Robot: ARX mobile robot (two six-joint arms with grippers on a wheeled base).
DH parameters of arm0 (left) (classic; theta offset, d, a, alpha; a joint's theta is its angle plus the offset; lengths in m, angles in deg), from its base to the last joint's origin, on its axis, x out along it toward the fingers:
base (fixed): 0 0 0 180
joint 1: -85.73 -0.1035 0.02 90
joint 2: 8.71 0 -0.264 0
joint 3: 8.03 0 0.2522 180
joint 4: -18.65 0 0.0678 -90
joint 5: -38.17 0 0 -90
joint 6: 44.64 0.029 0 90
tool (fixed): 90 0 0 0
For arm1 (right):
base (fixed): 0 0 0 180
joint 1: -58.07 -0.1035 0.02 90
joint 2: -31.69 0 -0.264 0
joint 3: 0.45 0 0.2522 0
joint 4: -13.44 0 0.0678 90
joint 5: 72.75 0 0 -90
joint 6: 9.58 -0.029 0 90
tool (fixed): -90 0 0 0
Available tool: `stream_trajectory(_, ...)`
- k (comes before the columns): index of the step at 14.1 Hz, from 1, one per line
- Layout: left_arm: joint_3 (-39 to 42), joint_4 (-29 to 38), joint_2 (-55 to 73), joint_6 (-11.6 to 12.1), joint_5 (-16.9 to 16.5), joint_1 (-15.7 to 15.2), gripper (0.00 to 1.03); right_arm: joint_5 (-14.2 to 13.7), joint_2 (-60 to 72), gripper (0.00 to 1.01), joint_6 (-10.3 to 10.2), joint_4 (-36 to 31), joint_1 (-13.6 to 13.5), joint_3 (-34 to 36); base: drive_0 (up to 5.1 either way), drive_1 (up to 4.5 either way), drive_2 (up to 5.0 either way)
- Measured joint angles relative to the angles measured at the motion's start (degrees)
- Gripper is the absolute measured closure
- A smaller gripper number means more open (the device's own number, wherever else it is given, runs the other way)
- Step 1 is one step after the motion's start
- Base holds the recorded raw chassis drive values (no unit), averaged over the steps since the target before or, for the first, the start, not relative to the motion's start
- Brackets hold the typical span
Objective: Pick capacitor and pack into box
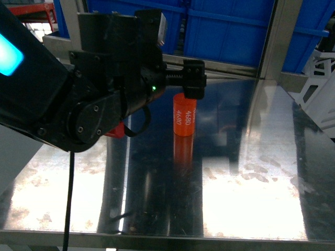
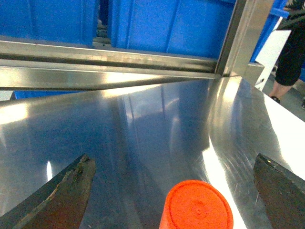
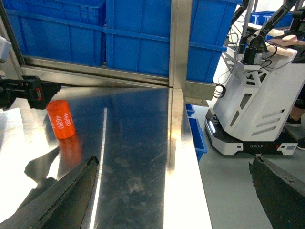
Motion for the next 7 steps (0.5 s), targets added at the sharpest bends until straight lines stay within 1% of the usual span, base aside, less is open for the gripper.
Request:
stream_trajectory(4, -5.49, -3.37, 6.82, 0.7, -0.42, 1.36, 0.05, 0.0, 0.0, 0.03, 0.0, 0.0, 0.0, 0.0, 0.0, 0.0, 0.0)
stream_trajectory(7, -9.84, -6.29, 11.72, 0.63, 0.07, 1.44, 0.05, 0.0, 0.0, 0.03, 0.0, 0.0, 0.0, 0.0, 0.0, 0.0, 0.0)
